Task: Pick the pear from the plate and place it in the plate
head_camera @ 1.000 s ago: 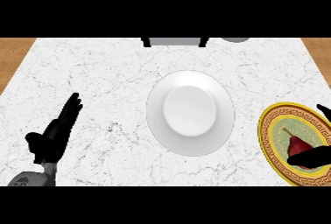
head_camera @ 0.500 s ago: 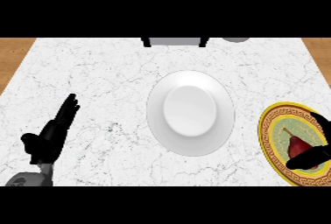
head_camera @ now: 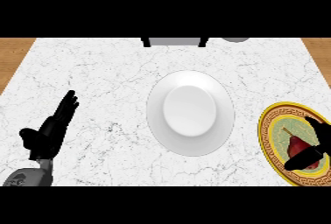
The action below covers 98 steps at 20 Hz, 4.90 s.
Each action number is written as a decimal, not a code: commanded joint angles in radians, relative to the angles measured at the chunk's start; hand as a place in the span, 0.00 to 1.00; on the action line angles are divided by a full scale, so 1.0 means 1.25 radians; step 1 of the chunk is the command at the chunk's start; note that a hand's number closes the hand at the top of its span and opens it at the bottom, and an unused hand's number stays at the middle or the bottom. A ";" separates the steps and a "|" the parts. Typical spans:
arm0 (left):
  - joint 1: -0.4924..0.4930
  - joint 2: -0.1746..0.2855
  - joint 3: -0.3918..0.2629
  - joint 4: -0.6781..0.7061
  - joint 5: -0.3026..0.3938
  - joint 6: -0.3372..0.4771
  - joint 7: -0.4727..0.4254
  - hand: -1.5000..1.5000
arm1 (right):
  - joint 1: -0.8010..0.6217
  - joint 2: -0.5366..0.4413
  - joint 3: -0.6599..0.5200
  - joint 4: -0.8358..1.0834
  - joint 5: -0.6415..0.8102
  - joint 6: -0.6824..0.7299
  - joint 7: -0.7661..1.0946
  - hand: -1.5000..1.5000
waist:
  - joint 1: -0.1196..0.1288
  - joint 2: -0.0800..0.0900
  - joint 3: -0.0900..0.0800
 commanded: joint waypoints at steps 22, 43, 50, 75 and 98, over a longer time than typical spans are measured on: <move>0.040 -0.026 0.076 -0.008 -0.046 -0.031 -0.002 0.50 | 0.142 0.260 0.027 -0.011 0.258 -0.227 -0.039 1.00 | -0.038 -0.012 -0.003; 0.078 -0.033 0.069 -0.054 -0.052 -0.020 0.006 0.50 | 0.572 0.493 0.417 -0.501 1.172 -0.538 0.214 1.00 | -0.057 -0.018 -0.007; 0.046 -0.008 0.092 -0.042 -0.041 -0.033 0.025 0.50 | 0.579 0.494 0.603 -0.631 1.437 -0.417 0.306 1.00 | -0.041 -0.007 -0.005; -0.004 -0.046 0.038 -0.044 -0.061 -0.060 0.016 0.50 | 0.106 0.492 0.421 -0.411 1.168 -0.313 0.400 1.00 | 0.054 0.023 0.001; -0.001 -0.071 0.036 -0.012 -0.075 -0.040 0.007 0.50 | -0.189 0.494 0.076 -0.218 1.019 -0.722 0.403 0.00 | 0.028 0.002 0.003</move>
